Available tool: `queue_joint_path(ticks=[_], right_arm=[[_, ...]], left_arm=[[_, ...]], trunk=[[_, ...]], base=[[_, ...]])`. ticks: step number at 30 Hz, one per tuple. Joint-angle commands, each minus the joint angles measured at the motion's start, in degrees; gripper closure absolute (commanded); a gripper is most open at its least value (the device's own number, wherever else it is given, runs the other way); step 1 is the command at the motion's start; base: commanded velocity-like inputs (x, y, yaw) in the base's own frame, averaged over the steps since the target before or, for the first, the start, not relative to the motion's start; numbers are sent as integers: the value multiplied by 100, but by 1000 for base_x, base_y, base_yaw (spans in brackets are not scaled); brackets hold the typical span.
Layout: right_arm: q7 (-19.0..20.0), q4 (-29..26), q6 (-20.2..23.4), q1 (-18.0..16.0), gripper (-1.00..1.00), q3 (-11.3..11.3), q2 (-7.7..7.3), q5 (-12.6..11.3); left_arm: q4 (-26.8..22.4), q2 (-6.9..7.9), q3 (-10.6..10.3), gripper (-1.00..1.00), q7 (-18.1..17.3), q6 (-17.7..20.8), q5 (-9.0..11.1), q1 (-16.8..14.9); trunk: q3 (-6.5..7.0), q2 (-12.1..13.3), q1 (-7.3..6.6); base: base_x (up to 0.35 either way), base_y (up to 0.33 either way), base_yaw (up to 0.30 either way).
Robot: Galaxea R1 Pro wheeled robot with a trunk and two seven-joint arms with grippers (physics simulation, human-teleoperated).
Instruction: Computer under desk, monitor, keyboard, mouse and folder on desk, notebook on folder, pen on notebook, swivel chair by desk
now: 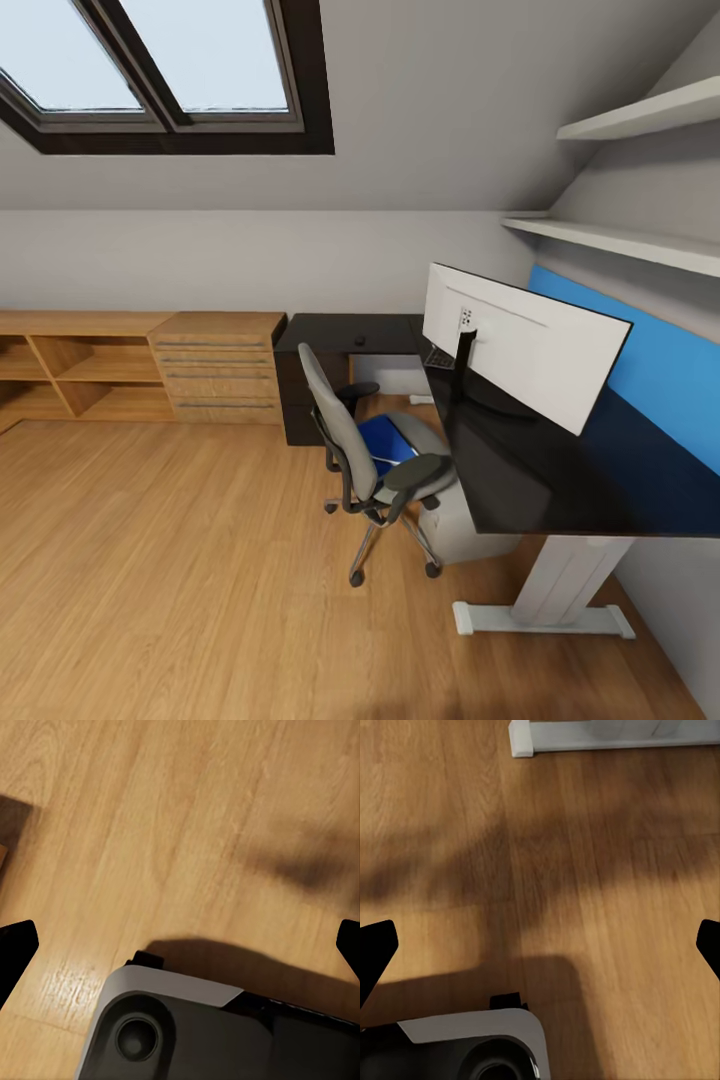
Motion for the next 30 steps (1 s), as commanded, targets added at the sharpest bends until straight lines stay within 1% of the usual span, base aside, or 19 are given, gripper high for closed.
queue_joint_path(ticks=[1,30], right_arm=[[-1,0,-15,-2,-100,-13,1,2],[-1,0,-15,-3,-100,-13,1,2]], left_arm=[[-7,-2,4,-100,1,-9,13,1],[1,-2,4,-100,1,17,13,1]], trunk=[[-24,-45,23],[-544,-1208,660]], base=[[0,0,0],[0,0,0]])
